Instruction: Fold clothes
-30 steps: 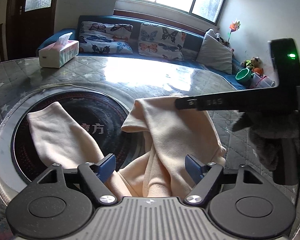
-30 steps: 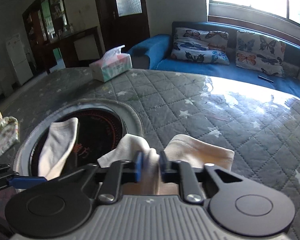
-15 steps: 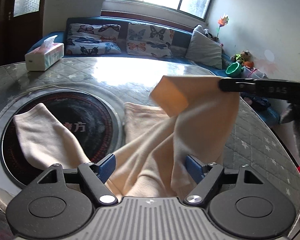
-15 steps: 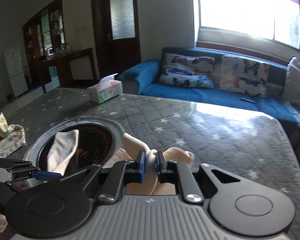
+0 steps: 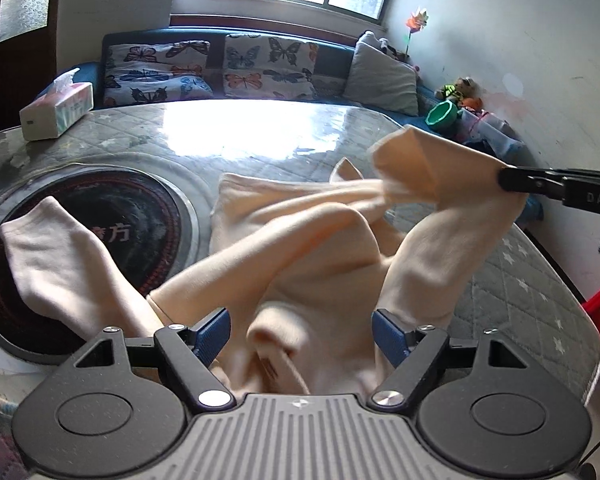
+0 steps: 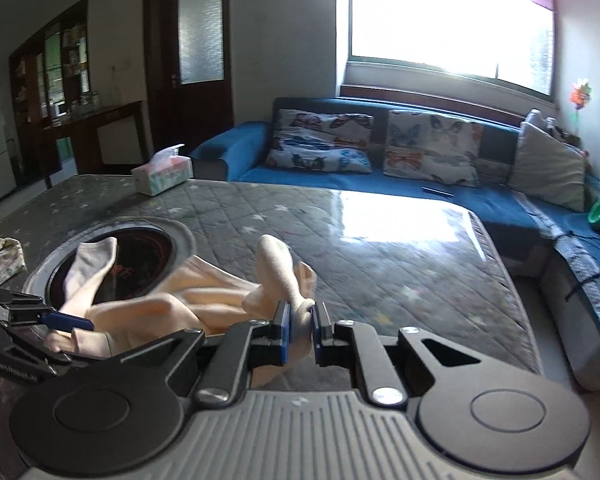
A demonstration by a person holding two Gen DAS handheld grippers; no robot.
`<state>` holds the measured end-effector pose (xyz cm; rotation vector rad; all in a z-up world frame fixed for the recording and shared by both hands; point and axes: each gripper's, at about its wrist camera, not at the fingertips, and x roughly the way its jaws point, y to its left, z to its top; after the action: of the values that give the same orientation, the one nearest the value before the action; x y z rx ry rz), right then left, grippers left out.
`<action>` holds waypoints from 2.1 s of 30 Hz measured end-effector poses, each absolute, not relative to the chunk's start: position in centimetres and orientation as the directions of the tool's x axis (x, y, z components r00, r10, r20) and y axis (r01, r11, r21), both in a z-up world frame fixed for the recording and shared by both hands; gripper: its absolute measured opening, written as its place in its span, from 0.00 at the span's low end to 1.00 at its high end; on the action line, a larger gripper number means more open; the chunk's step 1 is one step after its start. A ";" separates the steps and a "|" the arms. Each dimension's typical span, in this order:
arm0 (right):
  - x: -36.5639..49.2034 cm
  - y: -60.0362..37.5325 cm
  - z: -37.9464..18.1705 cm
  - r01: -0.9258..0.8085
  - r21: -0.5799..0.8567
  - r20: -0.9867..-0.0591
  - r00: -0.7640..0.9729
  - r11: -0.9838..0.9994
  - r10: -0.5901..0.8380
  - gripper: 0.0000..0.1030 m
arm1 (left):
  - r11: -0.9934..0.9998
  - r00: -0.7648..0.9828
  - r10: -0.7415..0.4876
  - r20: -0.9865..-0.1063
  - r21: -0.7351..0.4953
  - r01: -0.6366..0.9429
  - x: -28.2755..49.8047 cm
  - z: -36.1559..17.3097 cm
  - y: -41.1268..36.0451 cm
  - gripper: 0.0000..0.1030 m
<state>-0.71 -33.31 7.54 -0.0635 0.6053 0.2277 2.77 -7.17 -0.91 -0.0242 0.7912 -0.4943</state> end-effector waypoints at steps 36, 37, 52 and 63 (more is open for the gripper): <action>-1.1 -30.6 3.4 -0.293 -0.006 -0.658 0.721 0.956 0.217 0.35 | 0.882 0.596 -0.447 -0.668 -0.218 0.417 0.1 0.5 -5.0 0.81; -0.7 -30.5 3.3 -0.292 -0.002 -0.660 0.719 0.957 0.218 0.36 | 0.889 0.608 -0.438 -0.662 -0.217 0.403 0.3 0.8 -4.6 0.82; 3.0 -33.5 0.7 -0.143 -0.044 -0.693 0.717 0.989 0.073 0.41 | 0.972 0.658 -0.228 -0.718 -0.212 0.105 7.9 -0.7 -0.3 0.84; 4.9 -36.1 -0.6 -0.036 -0.095 -0.706 0.707 0.995 -0.042 0.34 | 0.987 0.645 -0.145 -0.751 -0.153 0.044 9.5 -2.6 0.0 0.60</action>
<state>4.90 -36.06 -0.59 -0.1042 0.7856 -0.0035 9.55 0.01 -2.61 -0.1249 0.8642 -0.1076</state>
